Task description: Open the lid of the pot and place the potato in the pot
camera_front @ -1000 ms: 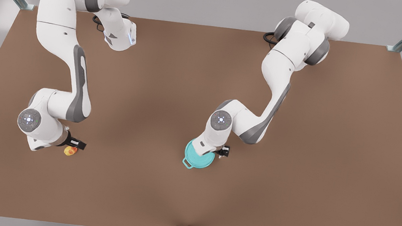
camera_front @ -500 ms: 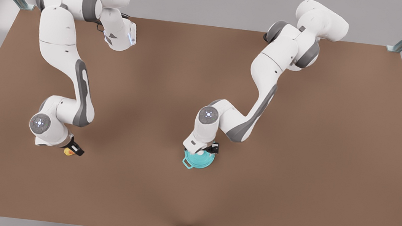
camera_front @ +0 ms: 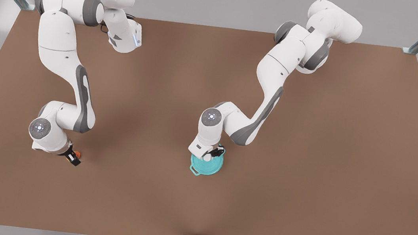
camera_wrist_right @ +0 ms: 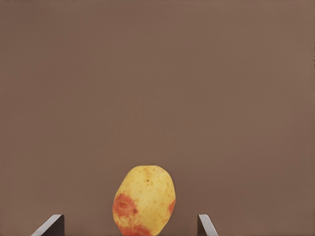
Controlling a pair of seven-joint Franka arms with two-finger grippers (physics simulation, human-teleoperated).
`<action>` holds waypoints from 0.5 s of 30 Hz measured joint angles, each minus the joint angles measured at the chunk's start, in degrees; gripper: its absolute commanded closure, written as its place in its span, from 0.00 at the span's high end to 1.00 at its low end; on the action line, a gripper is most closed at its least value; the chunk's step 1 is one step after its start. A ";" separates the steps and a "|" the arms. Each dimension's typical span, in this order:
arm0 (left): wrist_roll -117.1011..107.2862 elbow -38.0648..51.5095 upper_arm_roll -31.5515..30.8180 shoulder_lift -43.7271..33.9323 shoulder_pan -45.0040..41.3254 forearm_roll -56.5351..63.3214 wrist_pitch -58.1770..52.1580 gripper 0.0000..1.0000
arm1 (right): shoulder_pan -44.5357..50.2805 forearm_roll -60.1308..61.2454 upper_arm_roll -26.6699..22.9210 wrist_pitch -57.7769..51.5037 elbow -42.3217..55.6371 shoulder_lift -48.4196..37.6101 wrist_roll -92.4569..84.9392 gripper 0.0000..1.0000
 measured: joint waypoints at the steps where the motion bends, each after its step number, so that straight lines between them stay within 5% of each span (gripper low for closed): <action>1: -0.31 0.00 0.04 -0.11 0.01 0.02 -0.30 0.46 | -0.03 -0.50 -0.03 0.11 0.12 0.25 0.32 1.00; 5: -0.63 0.36 -0.21 -2.97 3.86 -0.41 -3.83 0.46 | -0.74 -1.85 0.15 1.08 0.32 1.88 1.43 1.00; 8: 0.56 0.46 -1.00 -3.62 15.19 -1.56 -5.25 0.46 | -1.21 -2.37 0.74 1.91 0.33 2.70 2.12 1.00; 15: 5.83 0.25 -1.76 3.79 23.16 -2.52 -1.81 0.47 | -1.49 -2.57 1.69 3.74 0.24 3.24 3.37 1.00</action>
